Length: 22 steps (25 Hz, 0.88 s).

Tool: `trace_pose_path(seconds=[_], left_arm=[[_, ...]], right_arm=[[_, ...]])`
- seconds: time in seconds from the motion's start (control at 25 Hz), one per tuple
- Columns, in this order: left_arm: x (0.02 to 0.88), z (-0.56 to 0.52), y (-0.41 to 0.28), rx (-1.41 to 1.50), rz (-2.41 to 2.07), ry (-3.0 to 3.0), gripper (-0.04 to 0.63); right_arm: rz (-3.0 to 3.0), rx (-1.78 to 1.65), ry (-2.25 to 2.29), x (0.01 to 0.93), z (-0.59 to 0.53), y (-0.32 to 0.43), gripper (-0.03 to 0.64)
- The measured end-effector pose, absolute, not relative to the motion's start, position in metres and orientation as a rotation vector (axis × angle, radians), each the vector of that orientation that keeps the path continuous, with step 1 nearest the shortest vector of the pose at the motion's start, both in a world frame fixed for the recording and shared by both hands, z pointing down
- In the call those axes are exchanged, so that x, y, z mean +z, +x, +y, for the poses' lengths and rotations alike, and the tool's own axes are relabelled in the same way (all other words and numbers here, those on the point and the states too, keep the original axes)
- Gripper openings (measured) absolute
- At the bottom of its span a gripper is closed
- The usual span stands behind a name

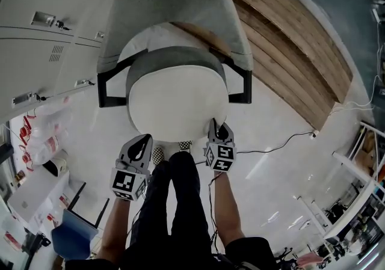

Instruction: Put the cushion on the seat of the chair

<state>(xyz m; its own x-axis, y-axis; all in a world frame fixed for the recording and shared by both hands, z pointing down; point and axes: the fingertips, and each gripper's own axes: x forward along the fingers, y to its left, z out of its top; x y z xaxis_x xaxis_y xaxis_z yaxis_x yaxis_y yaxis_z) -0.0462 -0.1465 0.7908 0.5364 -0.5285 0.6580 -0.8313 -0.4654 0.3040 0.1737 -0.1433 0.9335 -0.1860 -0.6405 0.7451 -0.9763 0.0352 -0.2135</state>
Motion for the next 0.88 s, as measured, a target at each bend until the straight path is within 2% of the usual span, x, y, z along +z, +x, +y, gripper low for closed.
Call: trace_pose_path(seconds=[0.64,0.88], left_arm=[[0.799,-0.16,-0.025,0.648,-1.09,2.162,0.018],[0.791,-0.158,-0.023,0.65,-1.086,2.172,0.018]], right_arm=[[-1.827,1.086,1.621,0.979,-0.145,0.185,0.057],[-1.785,1.113,1.641,0.978,-0.143,0.193,0.111]])
